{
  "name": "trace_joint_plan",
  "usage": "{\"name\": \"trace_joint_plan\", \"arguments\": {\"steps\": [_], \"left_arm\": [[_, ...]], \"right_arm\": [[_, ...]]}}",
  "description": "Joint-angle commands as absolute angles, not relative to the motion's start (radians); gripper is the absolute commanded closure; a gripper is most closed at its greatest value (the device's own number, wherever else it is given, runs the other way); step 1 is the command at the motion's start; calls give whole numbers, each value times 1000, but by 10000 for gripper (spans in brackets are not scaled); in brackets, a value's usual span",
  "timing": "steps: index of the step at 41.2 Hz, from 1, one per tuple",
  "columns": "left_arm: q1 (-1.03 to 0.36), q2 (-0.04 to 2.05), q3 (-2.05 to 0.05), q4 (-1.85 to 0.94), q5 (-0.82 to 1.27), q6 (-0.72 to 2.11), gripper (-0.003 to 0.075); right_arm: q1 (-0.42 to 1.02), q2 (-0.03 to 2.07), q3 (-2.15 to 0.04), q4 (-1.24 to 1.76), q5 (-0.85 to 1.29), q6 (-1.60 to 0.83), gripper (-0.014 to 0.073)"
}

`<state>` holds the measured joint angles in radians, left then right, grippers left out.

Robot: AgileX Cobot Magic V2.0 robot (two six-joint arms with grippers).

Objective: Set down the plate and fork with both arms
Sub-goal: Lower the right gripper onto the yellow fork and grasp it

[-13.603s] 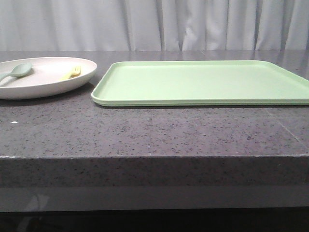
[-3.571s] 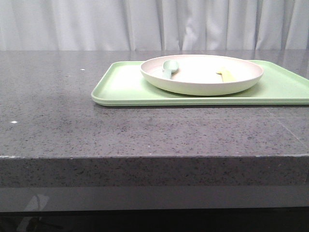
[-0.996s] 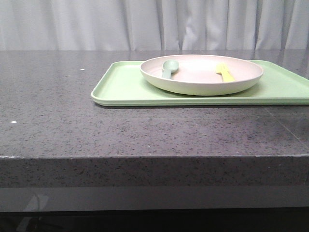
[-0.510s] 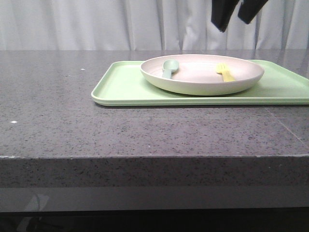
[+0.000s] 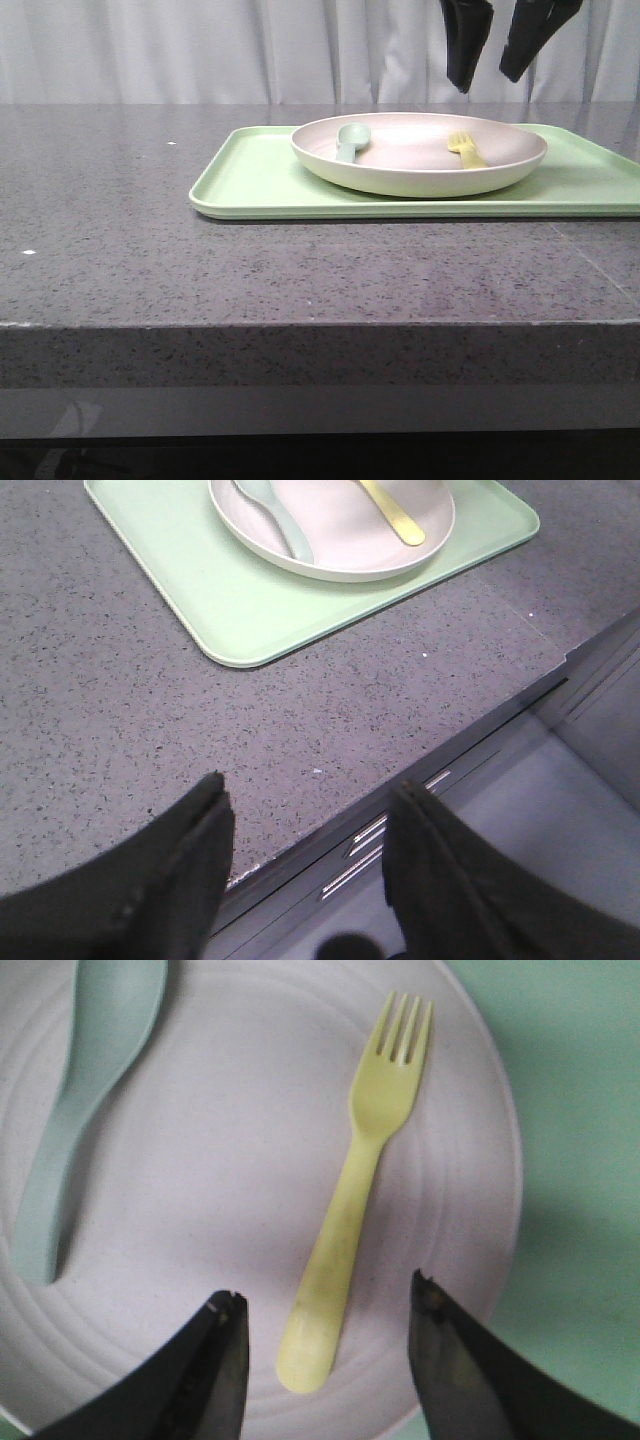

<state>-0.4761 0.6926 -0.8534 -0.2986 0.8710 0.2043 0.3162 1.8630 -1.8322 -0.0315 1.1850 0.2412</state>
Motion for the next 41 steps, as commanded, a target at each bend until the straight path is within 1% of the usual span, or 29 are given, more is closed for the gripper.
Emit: {"name": "trace_joint_plan", "arguments": {"steps": [1,8,23,41], "left_arm": [[-483,692,-877,-323,802,204,367],[-483,692,-877,-323,802,204,367],[-483,692,-877,-323,802,204,367],[-483,692,-877,-323,802,204,367]], "right_arm": [[282,1854,-1896,25,1172,256,199],[261,1917,-1950,59,1198,256,199],[253,1993,-1952,58,1177,257,199],[253,2020,-1952,58,1141,258,202]]}}
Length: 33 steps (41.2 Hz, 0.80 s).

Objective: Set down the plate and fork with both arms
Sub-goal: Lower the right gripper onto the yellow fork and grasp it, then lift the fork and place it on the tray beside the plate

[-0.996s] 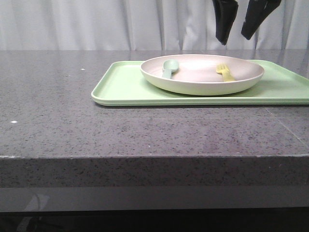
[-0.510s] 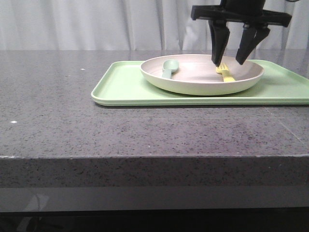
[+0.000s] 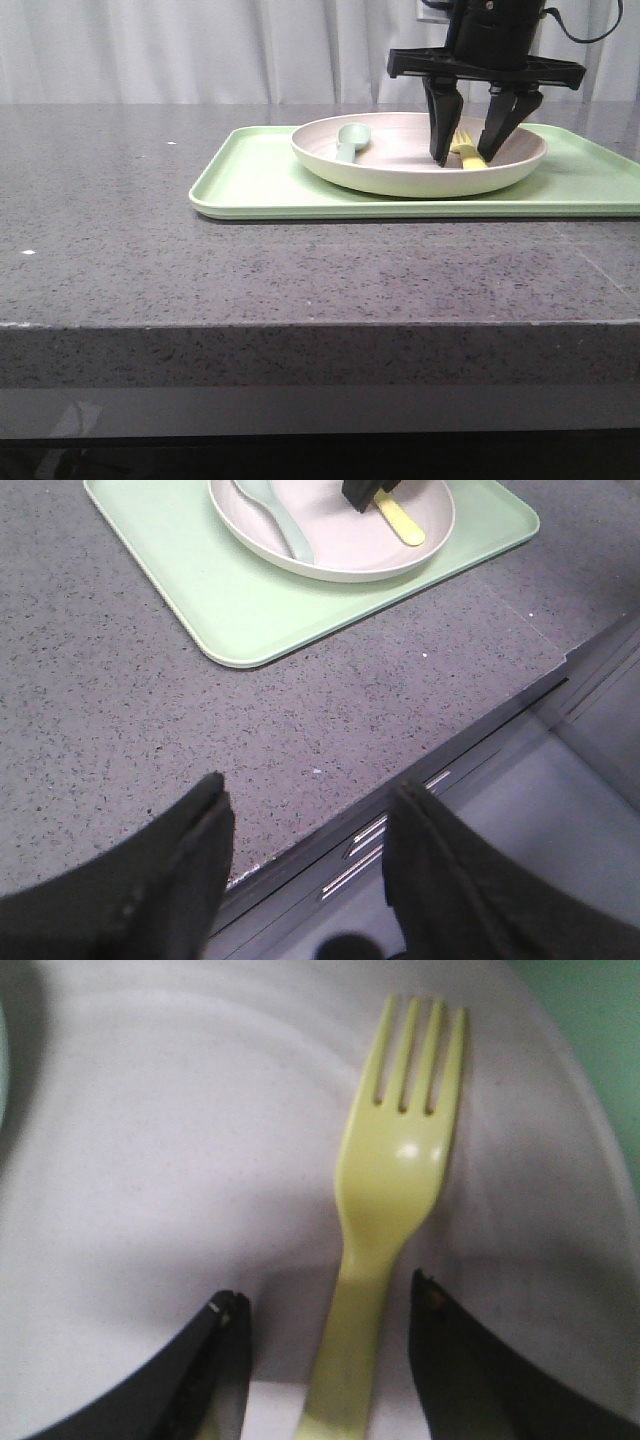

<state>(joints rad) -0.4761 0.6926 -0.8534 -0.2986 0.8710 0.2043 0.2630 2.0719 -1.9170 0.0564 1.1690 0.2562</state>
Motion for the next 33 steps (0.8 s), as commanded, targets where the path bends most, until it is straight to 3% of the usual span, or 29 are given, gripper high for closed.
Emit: {"name": "trace_joint_plan", "arguments": {"steps": [1,8,17,33], "left_arm": [[-483,692,-877,-323,802,204,367],[-483,692,-877,-323,802,204,367],[-483,692,-877,-323,802,204,367],[-483,692,-877,-323,802,204,367]], "right_arm": [[253,2020,-1952,58,1144,258,211],[253,2020,-1952,58,1150,258,377],[253,2020,-1952,58,1165,258,491],[253,1957,-1952,48,1187,256,517]]}}
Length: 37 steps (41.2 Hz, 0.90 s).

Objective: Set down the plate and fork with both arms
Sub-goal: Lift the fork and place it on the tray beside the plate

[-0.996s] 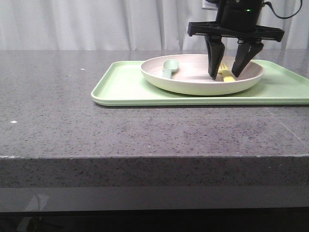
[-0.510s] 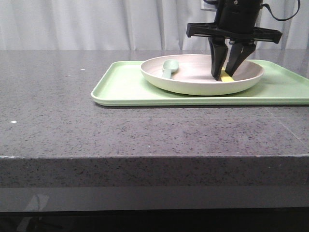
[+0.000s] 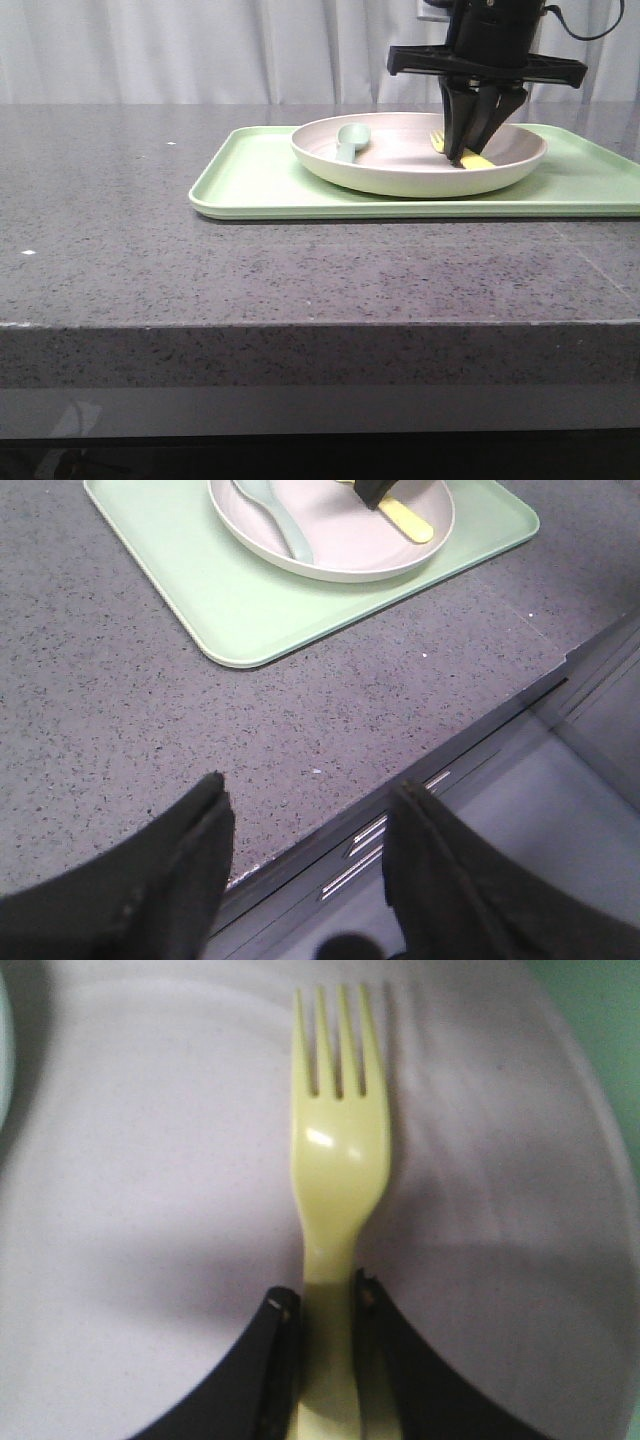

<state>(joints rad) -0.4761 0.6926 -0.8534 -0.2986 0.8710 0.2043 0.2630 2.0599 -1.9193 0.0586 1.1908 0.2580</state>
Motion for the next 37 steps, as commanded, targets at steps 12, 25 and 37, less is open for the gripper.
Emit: {"name": "trace_joint_plan", "arguments": {"steps": [12,25,37], "left_arm": [[-483,692,-877,-323,802,204,367],[-483,692,-877,-323,802,204,367],[-483,692,-877,-323,801,204,367]], "right_arm": [[211,1871,-1952,-83,1265,256,517],[75,1913,-1945,27,1305,176,517],[49,2000,-1941,75,1300,126,517]]}}
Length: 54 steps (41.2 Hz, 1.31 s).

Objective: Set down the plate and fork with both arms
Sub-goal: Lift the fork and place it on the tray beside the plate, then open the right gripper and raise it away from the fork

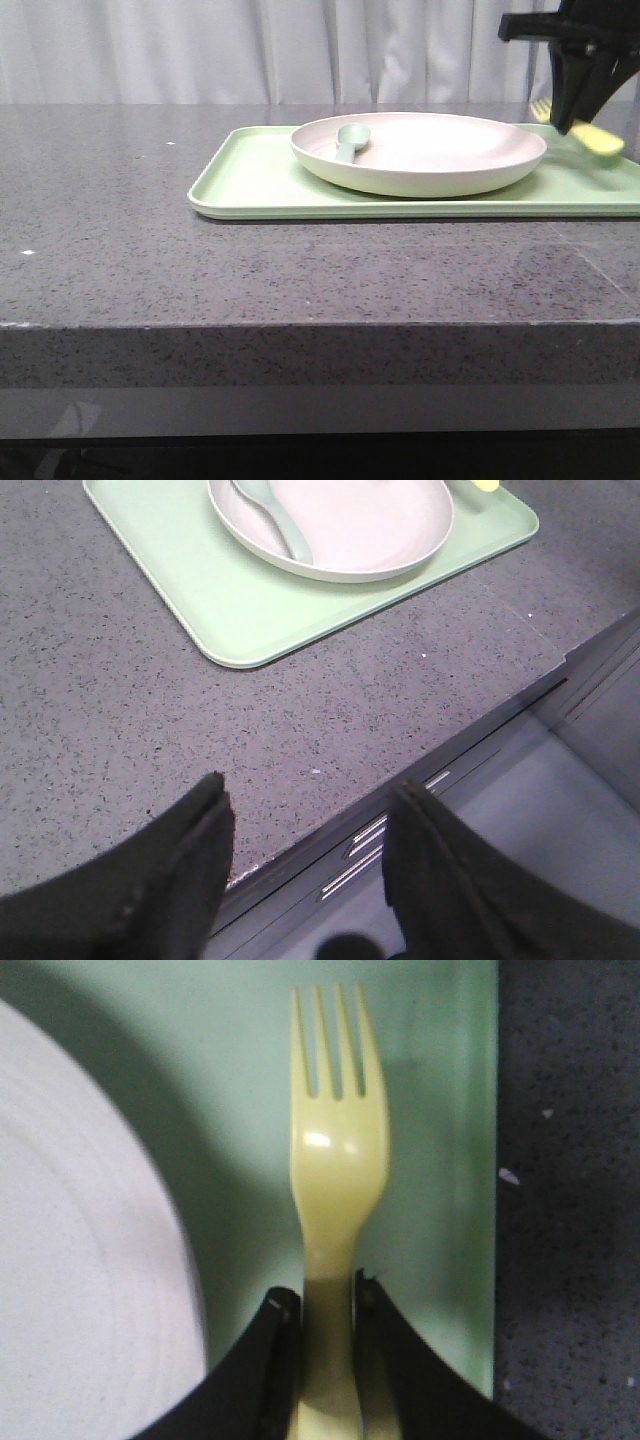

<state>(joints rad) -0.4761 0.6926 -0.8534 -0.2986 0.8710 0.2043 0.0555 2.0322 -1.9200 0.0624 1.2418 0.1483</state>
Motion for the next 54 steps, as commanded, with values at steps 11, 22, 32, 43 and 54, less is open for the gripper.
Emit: {"name": "trace_joint_plan", "arguments": {"steps": [11,22,32,43,54], "left_arm": [[-483,692,-877,-323,801,204,367],[-483,692,-877,-323,801,204,367],[-483,692,-877,-323,801,204,367],[-483,692,-877,-323,801,204,367],[-483,692,-877,-323,801,204,367]], "right_arm": [[48,2013,-1941,75,1292,124,340],[47,2002,-1942,74,1290,124,312],[54,1886,-1940,74,1253,105,313],[168,1645,-1803,67,1168,63,313],[303,1367,-1524,60,990,19,313]]}}
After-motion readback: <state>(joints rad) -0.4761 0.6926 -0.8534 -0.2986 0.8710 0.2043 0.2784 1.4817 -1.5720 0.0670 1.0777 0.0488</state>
